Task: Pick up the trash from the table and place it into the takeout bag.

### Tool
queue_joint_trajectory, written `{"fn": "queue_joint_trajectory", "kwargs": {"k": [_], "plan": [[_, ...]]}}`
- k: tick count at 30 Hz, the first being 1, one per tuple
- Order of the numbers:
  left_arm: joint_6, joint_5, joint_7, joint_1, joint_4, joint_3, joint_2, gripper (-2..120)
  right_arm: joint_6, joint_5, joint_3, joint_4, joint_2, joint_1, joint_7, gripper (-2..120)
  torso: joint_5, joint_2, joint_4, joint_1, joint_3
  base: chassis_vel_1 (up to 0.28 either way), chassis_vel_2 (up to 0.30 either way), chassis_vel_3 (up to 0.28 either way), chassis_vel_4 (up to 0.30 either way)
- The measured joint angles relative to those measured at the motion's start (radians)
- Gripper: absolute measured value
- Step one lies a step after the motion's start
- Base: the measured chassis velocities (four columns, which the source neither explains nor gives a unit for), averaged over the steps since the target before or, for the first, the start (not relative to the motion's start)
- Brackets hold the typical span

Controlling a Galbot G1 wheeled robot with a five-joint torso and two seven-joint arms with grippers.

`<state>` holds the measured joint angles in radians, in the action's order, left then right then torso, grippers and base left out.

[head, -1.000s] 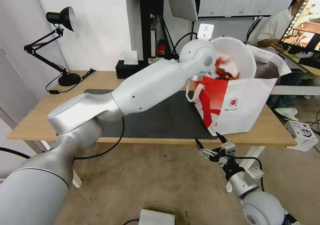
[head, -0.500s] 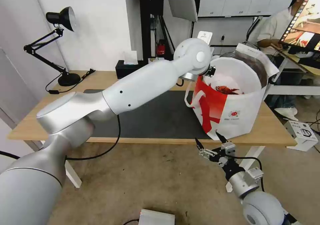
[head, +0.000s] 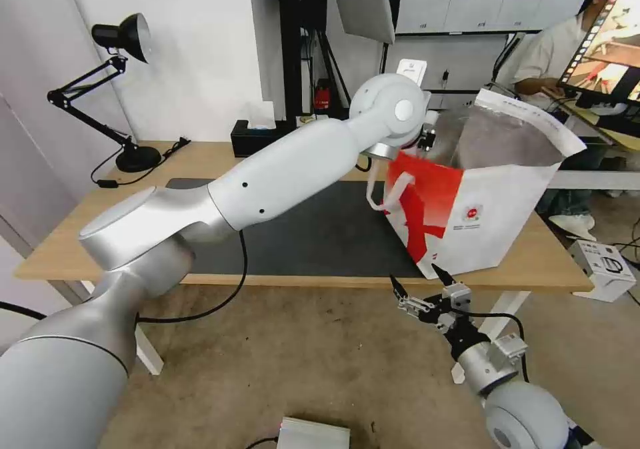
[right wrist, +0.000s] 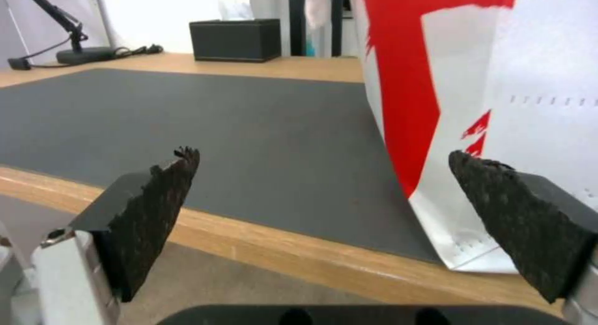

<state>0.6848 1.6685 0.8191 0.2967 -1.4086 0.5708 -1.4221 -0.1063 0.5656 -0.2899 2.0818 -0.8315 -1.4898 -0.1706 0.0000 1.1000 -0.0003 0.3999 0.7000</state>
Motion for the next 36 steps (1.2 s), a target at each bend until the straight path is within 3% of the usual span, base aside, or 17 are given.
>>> {"fn": "queue_joint_trajectory", "kwargs": {"k": [2,4,7,9,10,13,15,16,19,21,22,23,24,26,27,30,36], "plan": [[-0.050,-0.076,-0.029,-0.003,-0.040,-0.009,0.043,77,0.000,0.000,0.000,0.000,0.000,0.000,0.000,100,-0.0001,0.000,0.0006,0.000,0.000,0.000,0.000,0.000,0.000],[-0.064,-0.105,-0.046,-0.007,-0.052,-0.013,0.055,78,0.000,0.000,0.000,0.000,0.000,0.000,0.000,100,-0.0002,0.000,0.0008,0.000,0.000,0.000,0.000,0.000,0.000],[-0.118,-0.195,-0.114,-0.029,-0.103,-0.023,0.111,91,0.000,0.000,0.000,0.000,0.000,0.000,0.000,100,-0.0001,0.000,-0.0003,0.000,0.000,0.000,0.000,0.000,0.000],[-0.194,-0.306,-0.169,-0.064,-0.178,-0.019,0.219,99,0.000,0.000,0.000,0.000,0.000,0.000,0.000,100,0.0000,0.000,-0.0003,0.000,0.000,0.000,0.000,0.000,0.000],[-0.194,-0.306,-0.169,-0.064,-0.178,-0.019,0.219,99,0.000,0.000,0.000,0.000,0.000,0.000,0.000,100,0.0000,0.000,-0.0003,0.000,0.000,0.000,0.000,0.000,0.000],[-0.251,-0.386,-0.232,-0.135,-0.281,-0.031,0.358,100,0.000,0.000,0.000,0.000,0.000,0.000,0.000,100,-0.0006,0.000,0.0007,0.000,0.000,0.000,0.000,0.000,0.000],[-0.265,-0.406,-0.244,-0.159,-0.305,-0.040,0.394,100,0.000,0.000,0.000,0.000,0.000,0.000,0.000,100,-0.0008,0.000,0.0007,0.000,0.000,0.000,0.000,0.000,0.000],[-0.301,-0.468,-0.279,-0.229,-0.358,-0.071,0.481,100,0.000,0.000,0.000,0.000,0.000,0.000,0.000,100,-0.0007,0.000,0.0005,0.000,0.000,0.000,0.000,0.000,0.000],[-0.319,-0.495,-0.293,-0.265,-0.377,-0.089,0.516,100,0.000,0.000,0.000,0.000,0.000,0.000,0.000,100,-0.0009,0.000,0.0007,0.000,0.000,0.000,0.000,0.000,0.000],[-0.427,-0.627,-0.377,-0.546,-0.479,-0.284,0.684,100,0.000,0.000,0.000,0.000,0.000,0.000,0.000,100,-0.0008,0.000,0.0005,0.000,0.000,0.000,0.000,0.000,0.000],[-0.474,-0.713,-0.427,-0.803,-0.548,-0.478,0.749,100,0.000,0.000,0.000,0.000,0.000,0.000,0.000,100,-0.0011,0.000,0.0002,0.000,0.000,0.000,0.000,0.000,0.000],[-0.474,-0.713,-0.427,-0.803,-0.548,-0.478,0.749,100,0.000,0.000,0.000,0.000,0.000,0.000,0.000,100,-0.0011,0.000,0.0002,0.000,0.000,0.000,0.000,0.000,0.000],[-0.502,-0.764,-0.443,-1.013,-0.593,-0.615,0.788,100,0.000,0.000,0.000,0.000,0.000,0.000,0.000,100,0.0000,0.000,0.0008,0.000,0.000,0.000,0.000,0.000,0.000],[-0.534,-0.819,-0.446,-1.161,-0.613,-0.702,0.784,100,0.000,0.000,0.000,0.000,0.000,0.000,0.000,100,-0.0006,0.000,0.0006,0.000,0.000,0.000,0.000,0.000,0.000],[-0.534,-0.819,-0.446,-1.161,-0.613,-0.702,0.784,100,0.000,0.000,0.000,0.000,0.000,0.000,0.000,100,-0.0006,0.000,0.0006,0.000,0.000,0.000,0.000,0.000,0.000],[-0.581,-0.909,-0.446,-1.391,-0.643,-0.847,0.724,100,0.000,0.000,0.000,0.000,0.000,0.000,0.000,100,-0.0002,0.000,0.0003,0.000,0.000,0.000,0.000,0.000,0.000],[-0.642,-0.995,-0.446,-1.591,-0.655,-0.966,0.642,100,0.000,0.000,0.000,0.000,0.000,0.000,0.000,100,-0.0002,0.000,0.0003,0.000,0.000,0.000,0.000,0.000,0.000]]}}
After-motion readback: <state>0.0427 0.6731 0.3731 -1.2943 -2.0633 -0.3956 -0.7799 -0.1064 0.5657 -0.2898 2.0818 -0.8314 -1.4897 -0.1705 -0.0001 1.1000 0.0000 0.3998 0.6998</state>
